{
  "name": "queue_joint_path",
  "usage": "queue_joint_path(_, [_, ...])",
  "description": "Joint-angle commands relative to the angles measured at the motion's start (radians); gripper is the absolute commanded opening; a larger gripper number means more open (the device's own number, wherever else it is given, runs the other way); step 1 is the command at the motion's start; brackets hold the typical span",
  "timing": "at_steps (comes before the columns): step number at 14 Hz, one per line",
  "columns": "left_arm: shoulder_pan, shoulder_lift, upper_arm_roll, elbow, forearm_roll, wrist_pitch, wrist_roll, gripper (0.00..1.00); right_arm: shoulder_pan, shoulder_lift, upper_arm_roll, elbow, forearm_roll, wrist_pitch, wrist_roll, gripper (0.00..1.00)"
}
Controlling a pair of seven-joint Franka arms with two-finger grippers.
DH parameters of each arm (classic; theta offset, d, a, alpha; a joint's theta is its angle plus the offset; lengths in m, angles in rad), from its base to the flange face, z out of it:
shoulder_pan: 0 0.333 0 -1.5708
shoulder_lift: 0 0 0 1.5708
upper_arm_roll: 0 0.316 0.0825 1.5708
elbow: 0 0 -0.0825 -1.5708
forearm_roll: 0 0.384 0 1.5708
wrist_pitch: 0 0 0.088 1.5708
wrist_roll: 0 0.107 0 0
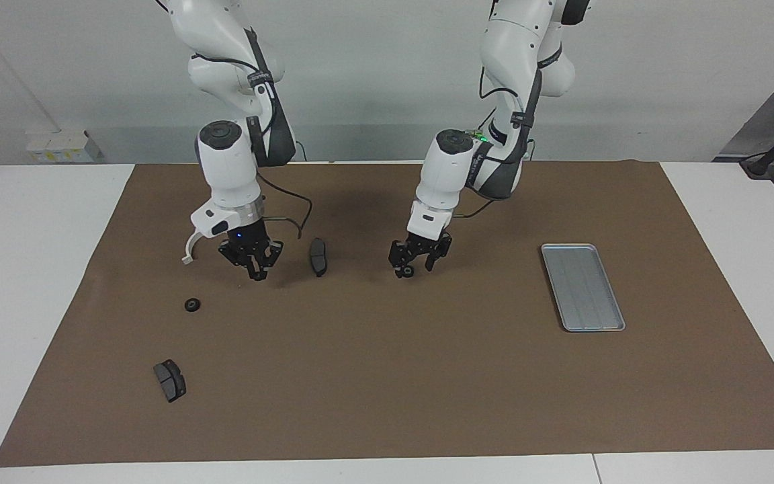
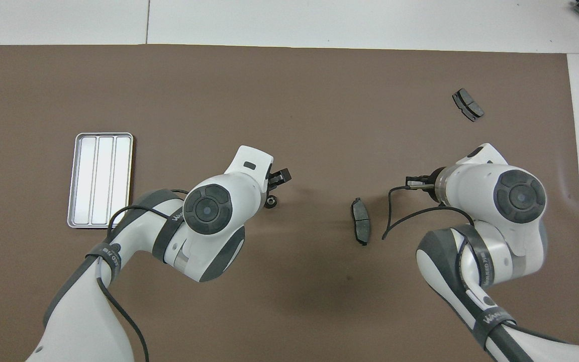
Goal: Place bearing gear from tray to pile
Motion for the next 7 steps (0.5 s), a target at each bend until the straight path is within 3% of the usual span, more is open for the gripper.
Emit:
queue_joint_path(1, [0.098, -0.034, -0.003, 0.144, 0.007, -0.227, 0.013, 1.0, -0.062, -0.031, 0.015, -0.07, 0.001, -0.014, -0.096, 0.0])
queue_joint_path(3, [0.167, -0.036, -0.007, 0.247, -0.001, -0.37, 0.057, 1.0, -0.071, -0.017, 0.015, -0.079, 0.014, -0.007, -0.111, 0.0])
queue_joint_path(5, [0.25, -0.057, -0.012, 0.301, -0.016, -0.504, 0.181, 1.0, -0.071, 0.005, 0.016, -0.079, 0.05, -0.007, -0.119, 0.07])
queue_joint_path(6, [0.285, -0.062, -0.01, 0.332, -0.056, -0.554, 0.263, 1.0, -0.071, 0.009, 0.016, -0.079, 0.053, -0.006, -0.12, 0.19])
queue_joint_path(7, [0.32, -0.074, -0.004, 0.352, -0.093, -0.613, 0.345, 1.0, -0.069, 0.009, 0.016, -0.078, 0.053, -0.007, -0.12, 0.44])
